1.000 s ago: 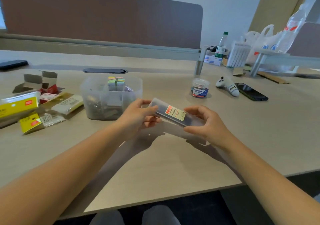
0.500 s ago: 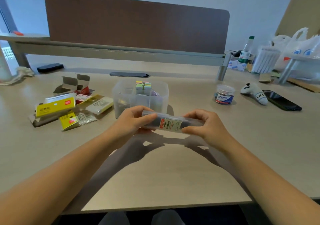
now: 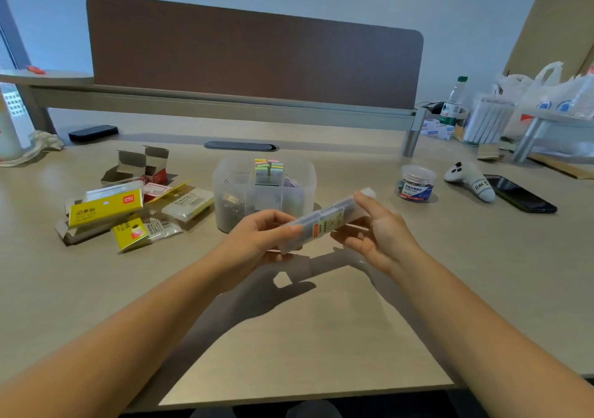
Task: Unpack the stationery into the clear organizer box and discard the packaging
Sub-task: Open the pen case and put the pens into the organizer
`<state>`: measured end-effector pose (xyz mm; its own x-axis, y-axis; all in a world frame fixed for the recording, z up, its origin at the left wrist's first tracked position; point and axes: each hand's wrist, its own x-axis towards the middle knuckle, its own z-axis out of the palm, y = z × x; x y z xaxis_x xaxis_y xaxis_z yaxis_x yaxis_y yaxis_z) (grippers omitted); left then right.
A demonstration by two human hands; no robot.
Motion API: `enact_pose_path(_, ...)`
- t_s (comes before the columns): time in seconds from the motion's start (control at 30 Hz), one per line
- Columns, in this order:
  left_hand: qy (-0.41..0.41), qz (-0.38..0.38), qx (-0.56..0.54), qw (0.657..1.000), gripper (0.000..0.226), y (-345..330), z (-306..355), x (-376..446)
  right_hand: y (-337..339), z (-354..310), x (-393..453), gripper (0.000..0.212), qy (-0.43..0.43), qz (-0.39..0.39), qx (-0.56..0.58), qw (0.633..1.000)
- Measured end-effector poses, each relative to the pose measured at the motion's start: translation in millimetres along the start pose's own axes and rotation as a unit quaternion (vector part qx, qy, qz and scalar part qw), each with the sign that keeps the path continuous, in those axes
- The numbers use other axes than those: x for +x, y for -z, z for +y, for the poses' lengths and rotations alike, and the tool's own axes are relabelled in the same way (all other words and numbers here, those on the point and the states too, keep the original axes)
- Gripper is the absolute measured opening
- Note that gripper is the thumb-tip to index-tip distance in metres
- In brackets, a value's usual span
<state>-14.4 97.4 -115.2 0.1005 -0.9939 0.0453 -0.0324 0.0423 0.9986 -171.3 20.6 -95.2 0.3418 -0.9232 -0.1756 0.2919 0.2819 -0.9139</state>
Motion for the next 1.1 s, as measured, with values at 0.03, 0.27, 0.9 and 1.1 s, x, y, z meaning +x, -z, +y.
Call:
enact_pose_path(0.03,-0.001,-0.004,0.009,1.000,0.005,0.6,-0.3,0.1,-0.8,-2.0,0.0,0.023,0.000,0.002,0.009,1.000)
enact_pose_path(0.27,0.021,0.022,-0.035,0.999,0.010,8.9,-1.2,5.4,1.2,0.6,2.5,0.025,-0.004,-0.014,-0.061,0.998)
enact_pose_path(0.9,-0.006,0.002,0.015,1.000,0.004,5.8,-2.8,7.4,-6.4,8.3,-7.2,0.038,0.150,-0.206,-0.428,0.867)
enact_pose_path(1.1,-0.028,0.051,-0.010,0.998,0.002,10.5,-2.3,5.9,-2.2,11.0,-8.1,0.033,0.173,-0.204,-0.432,0.861)
